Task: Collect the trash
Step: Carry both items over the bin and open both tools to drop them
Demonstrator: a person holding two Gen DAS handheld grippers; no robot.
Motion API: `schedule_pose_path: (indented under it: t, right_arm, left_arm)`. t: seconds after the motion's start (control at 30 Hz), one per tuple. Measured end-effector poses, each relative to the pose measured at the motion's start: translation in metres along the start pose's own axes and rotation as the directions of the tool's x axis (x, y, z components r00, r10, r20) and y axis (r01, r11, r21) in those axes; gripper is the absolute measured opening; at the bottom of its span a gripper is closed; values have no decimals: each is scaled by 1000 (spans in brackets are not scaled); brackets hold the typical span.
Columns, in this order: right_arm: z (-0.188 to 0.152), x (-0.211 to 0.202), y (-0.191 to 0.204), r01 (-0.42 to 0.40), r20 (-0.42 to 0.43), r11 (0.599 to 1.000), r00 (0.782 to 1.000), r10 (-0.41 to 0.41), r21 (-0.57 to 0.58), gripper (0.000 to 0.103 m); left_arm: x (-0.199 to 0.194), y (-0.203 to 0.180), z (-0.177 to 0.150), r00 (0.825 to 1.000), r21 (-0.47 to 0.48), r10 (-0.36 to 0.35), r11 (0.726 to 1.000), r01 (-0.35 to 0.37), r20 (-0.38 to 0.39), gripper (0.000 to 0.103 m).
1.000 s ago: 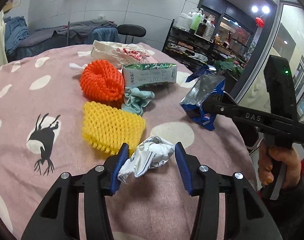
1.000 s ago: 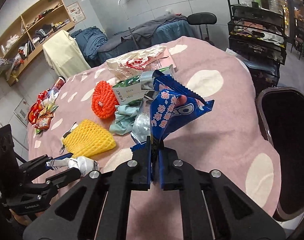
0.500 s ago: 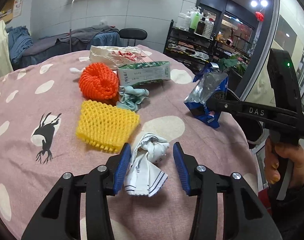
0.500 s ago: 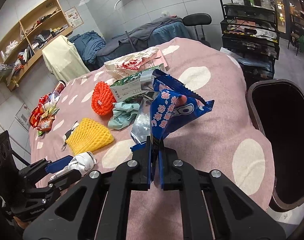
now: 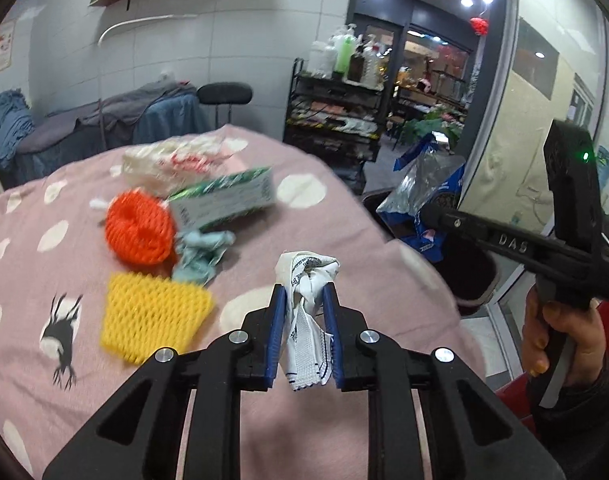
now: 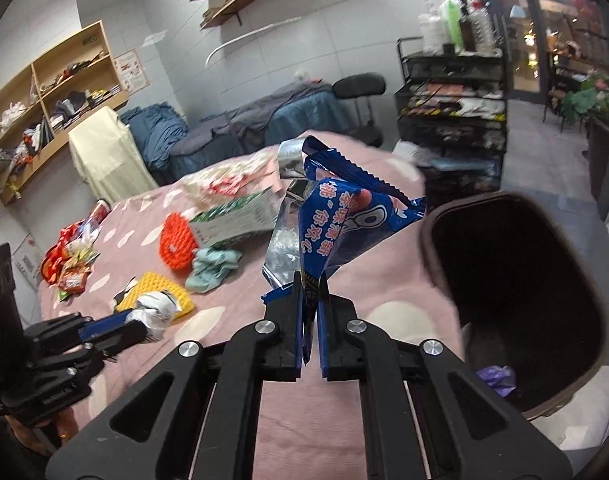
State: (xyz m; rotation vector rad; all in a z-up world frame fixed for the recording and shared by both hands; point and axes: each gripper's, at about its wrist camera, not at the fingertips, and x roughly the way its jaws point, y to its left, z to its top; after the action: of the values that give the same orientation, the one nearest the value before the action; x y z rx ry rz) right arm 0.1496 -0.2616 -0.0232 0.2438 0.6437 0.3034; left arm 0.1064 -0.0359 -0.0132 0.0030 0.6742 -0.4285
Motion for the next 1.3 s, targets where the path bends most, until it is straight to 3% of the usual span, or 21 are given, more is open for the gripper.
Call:
schedule_pose_path:
  t: [0.3, 0.6, 0.73, 0.8, 0.87, 0.93, 1.07, 1.3]
  right_arm:
    - [9, -17, -63, 152, 26, 984, 988, -155, 98, 7]
    - [-3, 2, -140, 306, -80, 925, 952, -295, 228, 7]
    - [-16, 16, -170, 343, -143, 896, 938, -315, 281, 8]
    - [-23, 20, -179, 349, -167, 886, 935, -311, 306, 19]
    - [-29, 19, -181, 356, -170, 880, 933, -317, 315, 48]
    - [-32, 12, -180, 373, -148, 873, 928, -343, 314, 60]
    - [-35, -3, -180, 380, -101, 864, 924, -368, 331, 66]
    - [-26, -35, -182, 423, -26, 821, 893, -448, 384, 74]
  left_arm:
    - [33, -55, 38, 992, 112, -122, 987, 119, 17, 20]
    - [75, -97, 56, 978, 171, -205, 963, 210, -49, 20]
    - [92, -108, 61, 972, 177, -221, 957, 231, -77, 20]
    - [100, -114, 63, 971, 184, -223, 954, 237, -90, 20]
    - [106, -117, 66, 967, 180, -233, 952, 248, -104, 20]
    - [113, -120, 68, 964, 177, -239, 950, 257, -118, 20]
    - [123, -131, 74, 960, 191, -245, 944, 268, -136, 20]
    - [148, -157, 76, 944, 214, -264, 928, 305, -200, 20]
